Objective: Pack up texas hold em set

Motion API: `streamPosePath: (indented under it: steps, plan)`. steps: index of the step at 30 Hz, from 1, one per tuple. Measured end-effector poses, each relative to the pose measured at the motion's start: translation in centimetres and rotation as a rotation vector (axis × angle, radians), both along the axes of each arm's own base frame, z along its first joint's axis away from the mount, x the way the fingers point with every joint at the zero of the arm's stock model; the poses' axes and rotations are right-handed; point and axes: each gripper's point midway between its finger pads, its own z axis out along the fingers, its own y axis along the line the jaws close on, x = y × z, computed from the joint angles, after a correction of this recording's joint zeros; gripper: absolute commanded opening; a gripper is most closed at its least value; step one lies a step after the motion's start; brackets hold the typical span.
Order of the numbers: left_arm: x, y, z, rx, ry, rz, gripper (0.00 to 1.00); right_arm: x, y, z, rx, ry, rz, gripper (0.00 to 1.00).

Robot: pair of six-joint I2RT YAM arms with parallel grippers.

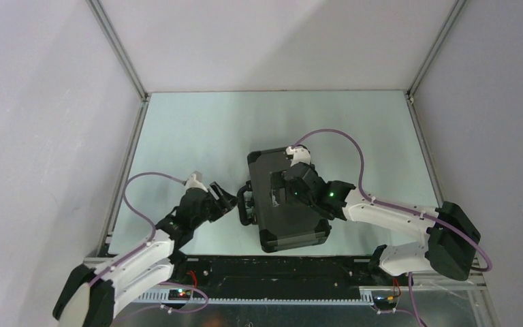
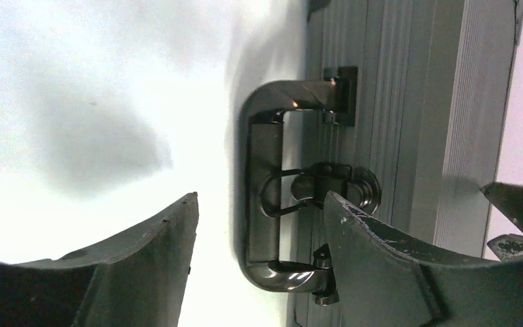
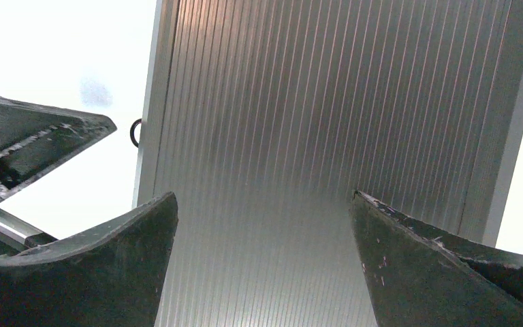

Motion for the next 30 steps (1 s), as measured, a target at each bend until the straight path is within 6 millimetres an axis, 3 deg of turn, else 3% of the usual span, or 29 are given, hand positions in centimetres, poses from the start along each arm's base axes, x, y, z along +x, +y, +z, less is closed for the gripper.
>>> streamPosePath:
  steps: [6, 12, 30]
  plan:
    - [0.0, 2.9, 0.4, 0.13, 0.005, 0.092, 0.73, 0.1, 0.1, 0.0, -0.003, 0.001, 0.0, 0.99]
    - [-0.4, 4.1, -2.3, 0.284, 0.136, 0.082, 0.72, 0.1, 0.2, -0.1, -0.004, 0.002, 0.0, 0.99]
    - [0.8, 2.4, -2.9, 0.506, 0.167, -0.029, 0.69, 0.2, 0.2, -0.1, -0.008, 0.003, -0.001, 1.0]
